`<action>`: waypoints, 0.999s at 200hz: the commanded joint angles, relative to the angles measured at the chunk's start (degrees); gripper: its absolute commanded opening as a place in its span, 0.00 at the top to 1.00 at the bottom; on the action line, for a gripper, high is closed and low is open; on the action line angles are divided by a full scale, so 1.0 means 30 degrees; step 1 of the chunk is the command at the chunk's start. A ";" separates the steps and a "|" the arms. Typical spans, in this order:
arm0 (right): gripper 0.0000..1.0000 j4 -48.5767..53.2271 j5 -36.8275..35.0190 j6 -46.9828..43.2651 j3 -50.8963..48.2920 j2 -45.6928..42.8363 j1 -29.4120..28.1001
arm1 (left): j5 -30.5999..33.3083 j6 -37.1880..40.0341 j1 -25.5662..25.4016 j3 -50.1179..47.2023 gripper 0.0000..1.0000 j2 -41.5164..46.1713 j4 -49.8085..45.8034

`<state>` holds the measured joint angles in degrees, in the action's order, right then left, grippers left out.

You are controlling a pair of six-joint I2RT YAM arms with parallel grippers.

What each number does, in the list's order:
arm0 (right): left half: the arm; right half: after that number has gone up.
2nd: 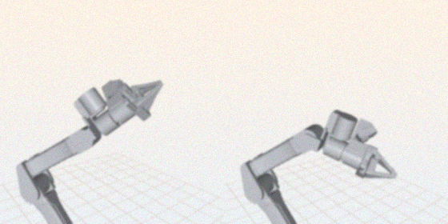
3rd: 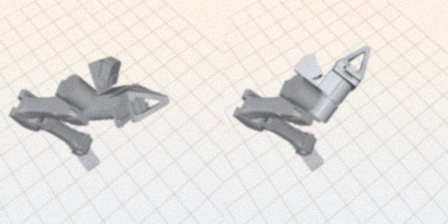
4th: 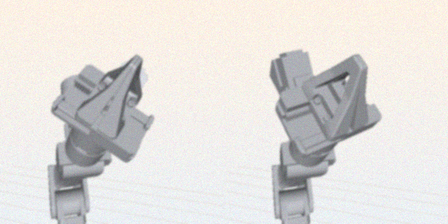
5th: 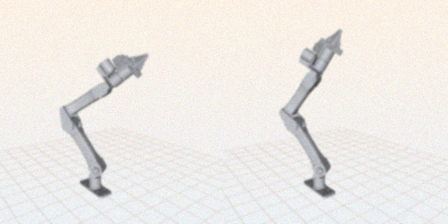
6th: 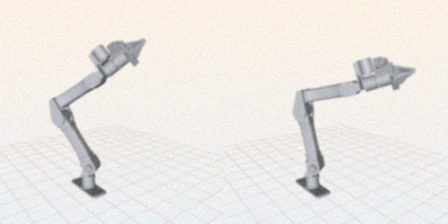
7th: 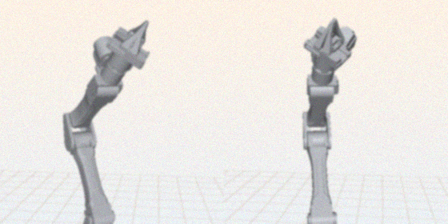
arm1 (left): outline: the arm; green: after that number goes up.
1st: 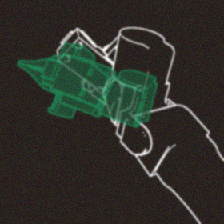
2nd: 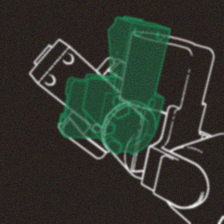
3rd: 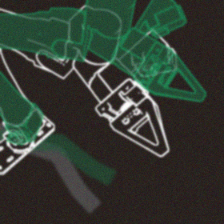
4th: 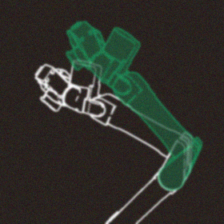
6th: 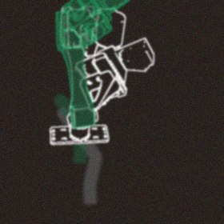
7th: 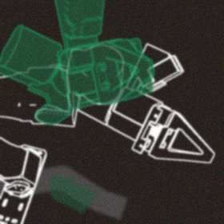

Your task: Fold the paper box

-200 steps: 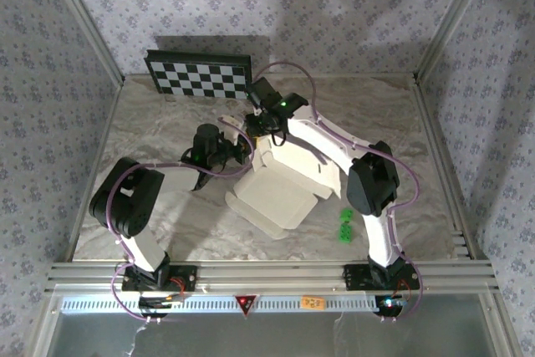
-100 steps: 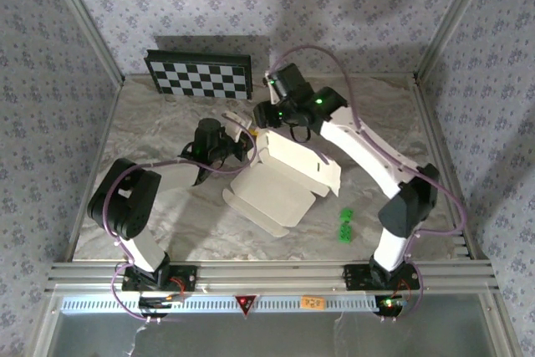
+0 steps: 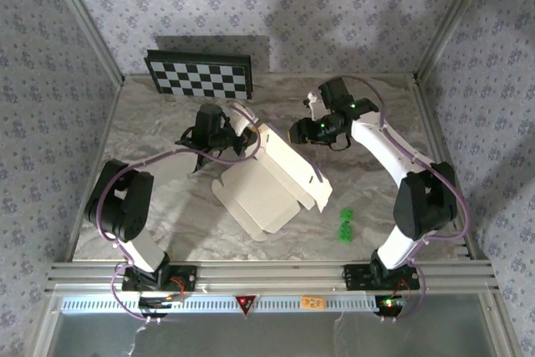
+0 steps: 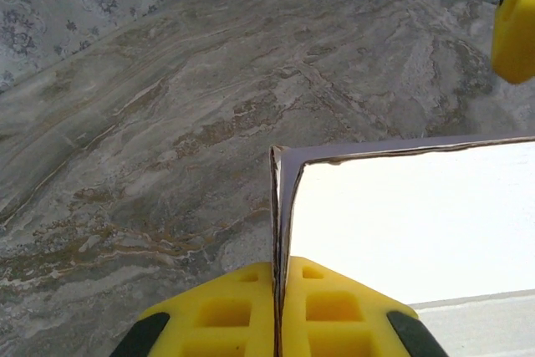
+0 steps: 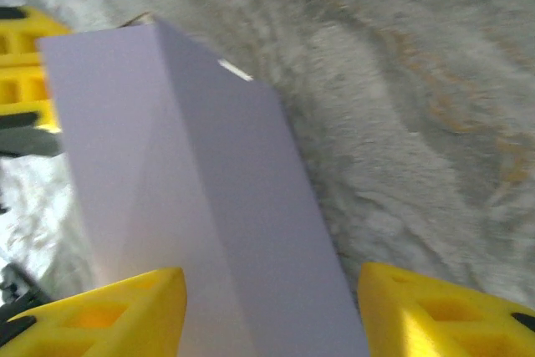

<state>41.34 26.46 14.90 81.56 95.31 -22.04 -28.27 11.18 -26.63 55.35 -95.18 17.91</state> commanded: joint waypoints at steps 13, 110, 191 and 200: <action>0.41 -0.1071 0.3331 -0.0271 -0.0624 0.0458 -0.0101 | -0.0782 -0.0103 0.0090 0.0167 0.91 -0.0560 0.0310; 0.45 -0.0790 0.1517 0.0074 -0.1024 0.1271 -0.1051 | -0.0126 -0.1796 -0.0265 -0.2266 0.84 -0.0641 0.2985; 0.49 0.0501 -0.2795 -0.0368 -0.0294 0.1802 -0.3028 | -0.0025 -0.3091 -0.0491 -0.3091 0.71 -0.0382 0.4115; 0.49 0.0681 -0.3299 -0.0438 -0.0183 0.1918 -0.3262 | -0.0011 -0.3223 -0.0472 -0.3073 0.70 -0.0406 0.4206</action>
<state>38.61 23.97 14.79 80.36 98.17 -29.82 -27.11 3.51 -27.11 46.63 -96.66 29.45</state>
